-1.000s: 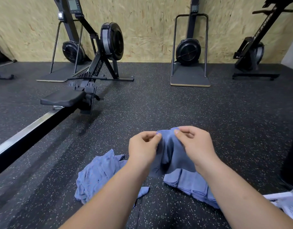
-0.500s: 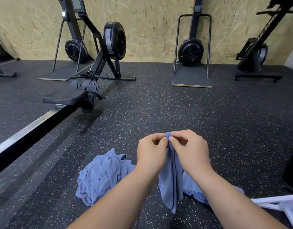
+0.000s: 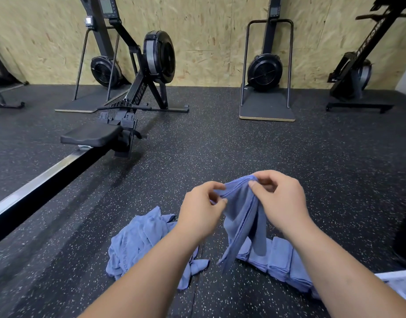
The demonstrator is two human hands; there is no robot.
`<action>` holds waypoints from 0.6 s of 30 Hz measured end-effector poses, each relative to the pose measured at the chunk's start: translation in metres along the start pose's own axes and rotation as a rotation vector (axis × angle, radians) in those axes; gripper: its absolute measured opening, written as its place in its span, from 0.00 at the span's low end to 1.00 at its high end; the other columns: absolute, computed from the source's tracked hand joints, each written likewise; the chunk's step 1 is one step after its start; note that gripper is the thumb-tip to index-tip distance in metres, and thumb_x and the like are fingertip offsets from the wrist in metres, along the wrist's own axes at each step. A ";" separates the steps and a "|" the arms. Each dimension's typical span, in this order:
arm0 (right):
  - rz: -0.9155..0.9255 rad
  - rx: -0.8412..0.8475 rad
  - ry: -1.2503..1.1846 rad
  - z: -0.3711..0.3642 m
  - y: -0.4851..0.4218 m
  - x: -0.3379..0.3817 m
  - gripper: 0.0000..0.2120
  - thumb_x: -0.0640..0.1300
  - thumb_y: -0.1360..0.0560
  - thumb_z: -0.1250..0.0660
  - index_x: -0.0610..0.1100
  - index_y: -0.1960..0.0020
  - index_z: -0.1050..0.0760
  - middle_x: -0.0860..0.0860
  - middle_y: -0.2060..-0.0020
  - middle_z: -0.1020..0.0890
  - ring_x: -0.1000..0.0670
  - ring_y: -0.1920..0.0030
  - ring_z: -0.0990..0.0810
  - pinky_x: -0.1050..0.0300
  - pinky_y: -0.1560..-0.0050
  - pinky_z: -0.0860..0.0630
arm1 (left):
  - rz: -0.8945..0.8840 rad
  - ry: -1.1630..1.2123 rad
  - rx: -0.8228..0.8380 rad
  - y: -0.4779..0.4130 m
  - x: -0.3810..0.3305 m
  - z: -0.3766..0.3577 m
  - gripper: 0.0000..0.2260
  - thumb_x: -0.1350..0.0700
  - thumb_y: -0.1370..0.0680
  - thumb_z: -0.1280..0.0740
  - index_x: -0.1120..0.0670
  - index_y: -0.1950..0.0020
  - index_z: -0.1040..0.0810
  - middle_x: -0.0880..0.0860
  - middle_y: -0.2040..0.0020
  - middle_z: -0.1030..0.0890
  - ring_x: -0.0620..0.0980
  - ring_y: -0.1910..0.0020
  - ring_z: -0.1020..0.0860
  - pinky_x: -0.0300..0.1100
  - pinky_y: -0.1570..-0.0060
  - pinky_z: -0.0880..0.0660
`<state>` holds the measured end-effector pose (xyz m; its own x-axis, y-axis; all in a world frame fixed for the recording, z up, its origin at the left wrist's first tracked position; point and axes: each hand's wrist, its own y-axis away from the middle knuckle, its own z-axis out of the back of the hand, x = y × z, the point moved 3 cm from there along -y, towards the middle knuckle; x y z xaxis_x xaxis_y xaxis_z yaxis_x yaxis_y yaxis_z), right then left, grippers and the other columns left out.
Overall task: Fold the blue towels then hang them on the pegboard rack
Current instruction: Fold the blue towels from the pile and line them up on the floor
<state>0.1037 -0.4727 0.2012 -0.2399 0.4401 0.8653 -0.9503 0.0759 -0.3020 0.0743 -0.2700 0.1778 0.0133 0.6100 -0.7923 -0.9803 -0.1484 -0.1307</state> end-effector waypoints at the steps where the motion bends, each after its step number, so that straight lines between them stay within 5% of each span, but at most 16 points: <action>1: -0.001 -0.006 -0.027 0.002 -0.001 0.000 0.05 0.45 0.23 0.23 0.55 0.53 0.15 0.62 0.59 0.13 0.58 0.58 0.15 0.60 0.51 0.19 | 0.003 -0.074 0.014 0.000 0.004 0.000 0.11 0.51 0.22 0.26 0.40 0.41 0.16 0.42 0.61 0.17 0.42 0.62 0.19 0.40 0.57 0.23; 9: -0.003 -0.065 -0.018 0.018 -0.011 -0.007 0.04 0.45 0.22 0.24 0.54 0.51 0.16 0.61 0.59 0.14 0.61 0.58 0.17 0.63 0.52 0.23 | -0.027 -0.441 0.030 -0.010 0.023 0.003 0.04 0.47 0.20 0.28 0.45 0.52 0.20 0.45 0.56 0.16 0.54 0.52 0.18 0.48 0.52 0.20; 12: -0.029 -0.061 0.173 0.026 -0.015 -0.020 0.03 0.46 0.21 0.26 0.54 0.50 0.17 0.61 0.58 0.15 0.59 0.56 0.17 0.61 0.53 0.25 | -0.182 -0.410 -0.048 -0.018 0.016 0.013 0.04 0.49 0.19 0.28 0.48 0.52 0.18 0.46 0.53 0.22 0.51 0.54 0.21 0.47 0.51 0.23; 18: -0.054 0.031 0.415 0.031 -0.020 -0.037 0.04 0.46 0.19 0.29 0.48 0.48 0.16 0.54 0.57 0.15 0.46 0.53 0.17 0.54 0.52 0.28 | -0.340 -0.289 -0.059 -0.019 0.008 0.028 0.05 0.50 0.23 0.22 0.47 0.53 0.17 0.44 0.60 0.20 0.46 0.60 0.22 0.44 0.56 0.26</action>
<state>0.1256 -0.5181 0.1877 -0.0948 0.7597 0.6433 -0.9663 0.0850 -0.2429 0.0874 -0.2403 0.1906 0.2684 0.8231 -0.5004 -0.9169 0.0590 -0.3948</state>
